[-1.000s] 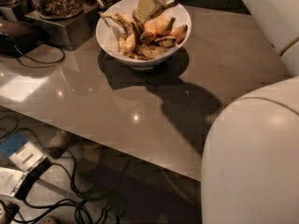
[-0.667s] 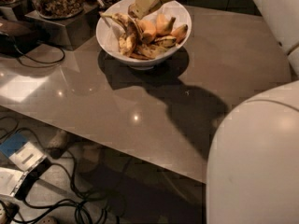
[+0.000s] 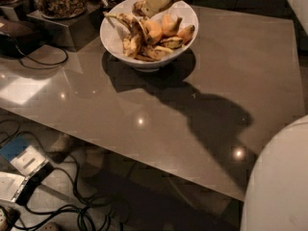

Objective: Pick banana from white bowl

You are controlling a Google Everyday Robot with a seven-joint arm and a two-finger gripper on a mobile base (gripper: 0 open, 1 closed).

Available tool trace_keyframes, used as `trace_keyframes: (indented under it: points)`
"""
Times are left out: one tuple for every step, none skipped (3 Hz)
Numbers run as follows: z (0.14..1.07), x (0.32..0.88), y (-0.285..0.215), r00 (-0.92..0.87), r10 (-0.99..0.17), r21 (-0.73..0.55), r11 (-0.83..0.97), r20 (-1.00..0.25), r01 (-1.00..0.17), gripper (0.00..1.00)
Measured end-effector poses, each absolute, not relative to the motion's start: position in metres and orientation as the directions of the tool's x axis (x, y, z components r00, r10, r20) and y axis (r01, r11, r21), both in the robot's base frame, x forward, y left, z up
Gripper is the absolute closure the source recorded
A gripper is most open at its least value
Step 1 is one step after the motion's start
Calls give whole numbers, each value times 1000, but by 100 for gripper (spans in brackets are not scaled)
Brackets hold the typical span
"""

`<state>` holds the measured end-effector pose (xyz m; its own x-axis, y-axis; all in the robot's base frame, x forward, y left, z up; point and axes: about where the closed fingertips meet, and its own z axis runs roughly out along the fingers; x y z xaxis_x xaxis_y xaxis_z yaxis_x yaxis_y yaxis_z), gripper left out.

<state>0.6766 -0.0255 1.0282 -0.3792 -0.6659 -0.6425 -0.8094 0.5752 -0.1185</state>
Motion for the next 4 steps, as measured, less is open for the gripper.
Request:
trace_keyframes:
  points:
    - [1041, 662, -23, -355, -666, -109, 549, -656, -829, 100]
    - [1054, 631, -24, -342, -642, -84, 537, -686, -839, 100]
    - [1044, 600, -22, -351, -614, -37, 528, -707, -849, 100]
    - [1036, 599, -21, -360, -619, -28, 526, -698, -850, 100]
